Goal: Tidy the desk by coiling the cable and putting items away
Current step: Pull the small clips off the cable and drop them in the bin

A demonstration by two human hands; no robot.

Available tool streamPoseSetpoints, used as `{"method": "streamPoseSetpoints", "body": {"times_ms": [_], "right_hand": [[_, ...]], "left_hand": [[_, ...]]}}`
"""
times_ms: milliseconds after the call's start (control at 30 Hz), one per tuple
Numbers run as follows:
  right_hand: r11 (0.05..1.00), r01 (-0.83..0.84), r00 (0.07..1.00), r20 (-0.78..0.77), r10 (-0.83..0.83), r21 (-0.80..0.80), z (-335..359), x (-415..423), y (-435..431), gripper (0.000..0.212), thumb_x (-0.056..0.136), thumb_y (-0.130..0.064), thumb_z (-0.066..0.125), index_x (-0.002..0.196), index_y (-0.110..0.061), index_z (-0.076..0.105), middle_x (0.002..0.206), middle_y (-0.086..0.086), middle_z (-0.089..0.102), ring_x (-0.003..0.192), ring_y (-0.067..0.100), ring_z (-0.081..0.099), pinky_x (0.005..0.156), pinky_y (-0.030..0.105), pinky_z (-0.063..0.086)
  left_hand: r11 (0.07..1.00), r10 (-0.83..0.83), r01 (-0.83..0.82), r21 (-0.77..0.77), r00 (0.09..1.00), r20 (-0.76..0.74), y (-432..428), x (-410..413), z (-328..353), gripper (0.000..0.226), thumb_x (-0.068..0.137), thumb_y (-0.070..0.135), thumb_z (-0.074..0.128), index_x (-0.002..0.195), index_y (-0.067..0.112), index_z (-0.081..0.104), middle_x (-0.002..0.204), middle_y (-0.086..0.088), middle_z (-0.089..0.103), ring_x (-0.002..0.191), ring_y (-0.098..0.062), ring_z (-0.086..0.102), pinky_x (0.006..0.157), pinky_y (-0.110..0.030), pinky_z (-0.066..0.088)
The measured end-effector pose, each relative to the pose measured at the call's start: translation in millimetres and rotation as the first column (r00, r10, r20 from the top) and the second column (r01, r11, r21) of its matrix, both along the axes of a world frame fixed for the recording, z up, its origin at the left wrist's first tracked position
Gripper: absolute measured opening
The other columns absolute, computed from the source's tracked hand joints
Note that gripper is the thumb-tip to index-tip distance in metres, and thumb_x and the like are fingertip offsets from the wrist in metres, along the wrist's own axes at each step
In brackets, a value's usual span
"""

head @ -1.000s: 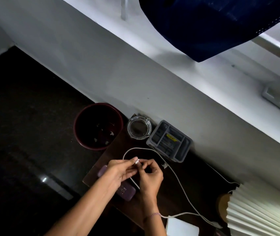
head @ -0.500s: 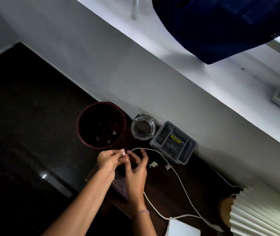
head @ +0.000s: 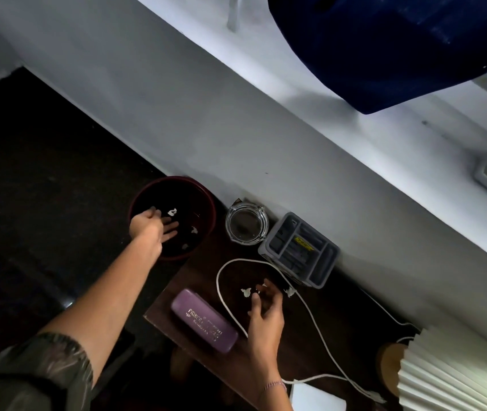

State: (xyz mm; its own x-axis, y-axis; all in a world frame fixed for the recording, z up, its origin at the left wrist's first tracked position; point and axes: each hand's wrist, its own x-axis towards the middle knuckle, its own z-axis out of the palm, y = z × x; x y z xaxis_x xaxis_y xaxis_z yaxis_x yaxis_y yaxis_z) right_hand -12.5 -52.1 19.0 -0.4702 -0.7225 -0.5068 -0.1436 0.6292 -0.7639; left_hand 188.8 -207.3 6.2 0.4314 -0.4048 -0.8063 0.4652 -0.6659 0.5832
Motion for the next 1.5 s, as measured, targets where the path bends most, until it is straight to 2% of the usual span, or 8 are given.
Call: {"method": "streamPoseSetpoints", "body": {"times_ms": [233,433,633,833,1033,1167,1300,1500], "right_hand": [[0.999,-0.030,0.971,-0.239,0.021,-0.032,-0.1,-22.4,-1.1,0.021,0.088,-0.007,0.055,0.107,-0.013,0.062,0.109,0.003,0.060,0.107,0.021,0.057,0.092,0.031,0.044],[0.986,-0.147,0.859,-0.483,0.168,0.081,-8.2,-50.0,-3.7,0.031,0.086,-0.005,0.057,0.117,-0.009,0.058,0.124,0.018,0.049,0.117,0.033,0.047,0.099,0.041,0.040],[0.902,-0.389,0.733,-0.530,0.426,0.188,-16.8,-61.3,-1.2,0.038,0.085,0.002,0.055,0.122,-0.008,0.055,0.128,0.016,0.049,0.116,0.036,0.045,0.102,0.046,0.041],[0.826,-0.492,0.666,-0.492,0.561,0.275,-26.4,-70.6,18.0,0.038,0.081,0.006,0.054,0.116,-0.008,0.060,0.124,0.013,0.052,0.113,0.032,0.048,0.097,0.035,0.041],[0.896,-0.352,0.803,-0.406,0.437,0.270,-28.8,-78.3,28.7,0.020,0.079,0.004,0.059,0.087,-0.014,0.065,0.096,0.007,0.063,0.079,0.021,0.062,0.068,0.022,0.040],[0.989,-0.032,0.979,-0.193,0.060,0.148,-12.4,-57.9,12.1,0.022,0.076,-0.003,0.070,0.072,-0.020,0.057,0.076,0.001,0.065,0.064,0.006,0.060,0.059,0.014,0.041],[0.988,0.114,0.991,0.085,-0.106,-0.099,7.6,-18.4,-4.6,0.034,0.067,0.005,0.076,0.060,-0.015,0.049,0.060,-0.004,0.064,0.056,-0.005,0.060,0.061,0.006,0.046],[0.960,0.209,0.932,0.334,-0.138,-0.186,11.4,6.7,-17.0,0.035,0.073,0.012,0.067,0.063,-0.013,0.044,0.068,0.008,0.063,0.064,0.003,0.065,0.069,0.019,0.052]], "left_hand": [[0.994,-0.109,0.107,0.036,0.992,0.065,19.6,4.5,1.1,0.040,0.099,0.015,0.035,0.138,0.009,0.037,0.125,-0.021,0.059,0.109,-0.032,0.062,0.085,-0.039,0.049],[0.991,-0.136,0.136,0.006,0.989,0.060,65.1,-23.6,9.3,0.037,0.099,0.014,0.035,0.131,-0.003,0.043,0.117,-0.030,0.060,0.096,-0.032,0.062,0.077,-0.035,0.051],[0.983,-0.182,0.182,-0.017,0.983,0.026,87.9,-53.2,17.2,0.033,0.098,0.014,0.038,0.122,-0.002,0.052,0.085,-0.014,0.065,0.074,-0.019,0.064,0.064,-0.026,0.050],[0.978,-0.194,0.198,-0.063,0.979,0.066,87.5,-58.9,27.3,0.031,0.097,0.013,0.039,0.120,-0.002,0.054,0.098,-0.020,0.064,0.087,-0.027,0.065,0.069,-0.026,0.053],[0.971,-0.219,0.223,-0.091,0.974,0.054,90.9,-66.8,33.0,0.025,0.093,0.008,0.047,0.112,-0.003,0.059,0.088,-0.014,0.067,0.078,-0.019,0.067,0.059,-0.017,0.056],[0.963,-0.266,0.264,-0.049,0.963,-0.037,105.6,-89.6,39.5,0.018,0.087,0.004,0.058,0.101,-0.005,0.063,0.077,-0.012,0.067,0.067,-0.016,0.067,0.055,-0.014,0.055],[0.943,-0.327,0.331,-0.025,0.915,-0.236,117.8,-111.7,47.9,0.008,0.084,0.004,0.061,0.089,-0.002,0.063,0.069,-0.009,0.065,0.044,-0.004,0.064,0.050,-0.013,0.053],[0.963,-0.269,0.253,-0.092,0.910,-0.315,113.9,-104.5,54.1,0.004,0.081,-0.003,0.063,0.080,-0.001,0.066,0.052,0.001,0.070,0.051,-0.004,0.067,0.056,-0.012,0.055]]}}
